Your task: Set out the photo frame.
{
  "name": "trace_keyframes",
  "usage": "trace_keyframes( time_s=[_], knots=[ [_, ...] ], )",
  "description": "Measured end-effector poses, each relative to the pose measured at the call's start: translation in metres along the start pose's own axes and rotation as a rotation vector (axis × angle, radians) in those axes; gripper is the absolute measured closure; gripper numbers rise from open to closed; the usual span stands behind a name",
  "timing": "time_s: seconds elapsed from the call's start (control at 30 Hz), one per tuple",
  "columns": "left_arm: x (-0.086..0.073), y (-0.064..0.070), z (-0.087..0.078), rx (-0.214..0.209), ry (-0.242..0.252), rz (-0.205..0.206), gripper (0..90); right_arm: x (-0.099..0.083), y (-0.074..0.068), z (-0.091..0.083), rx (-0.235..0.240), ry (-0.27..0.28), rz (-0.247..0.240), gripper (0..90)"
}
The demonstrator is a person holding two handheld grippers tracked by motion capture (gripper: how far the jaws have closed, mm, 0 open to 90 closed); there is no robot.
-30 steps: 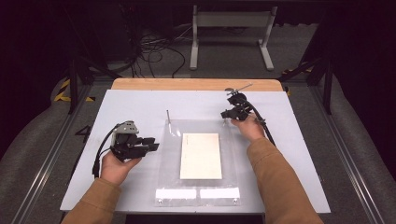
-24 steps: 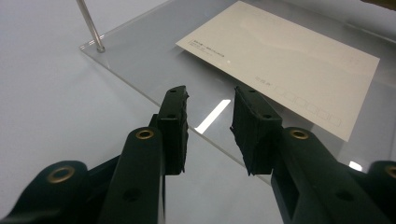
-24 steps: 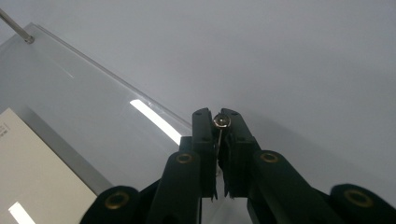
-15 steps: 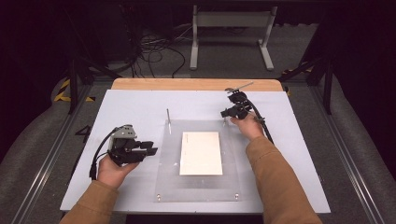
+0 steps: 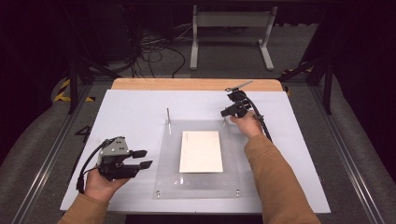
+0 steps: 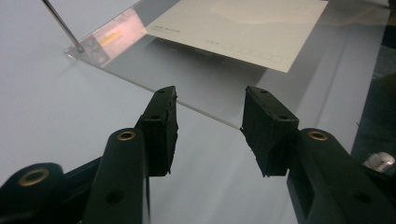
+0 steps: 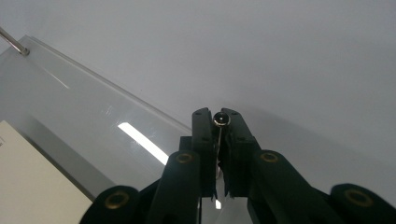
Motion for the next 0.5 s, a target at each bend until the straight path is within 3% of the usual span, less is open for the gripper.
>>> trace_keyframes(
  time_s=[0.2,0.5],
  knots=[
    [-0.001,0.017,-0.008,-0.01,0.0,0.05,48.5,0.0,-0.001,0.0,-0.009,-0.012,-0.003,85.0],
    [0.004,0.051,0.002,-0.094,-0.022,0.182,38.4,0.0,-0.002,0.0,-0.02,-0.017,-0.003,85.0]
  ],
)
Point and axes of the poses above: each handheld gripper's, and its own axes: z roughly forward along the jaws, x roughly out of its top, y roughly to its right, the point moved 5 cm from there along z, roughly forward along the jaws, and after that the axes turned 12 degrees about z, right-handed, at the moved point
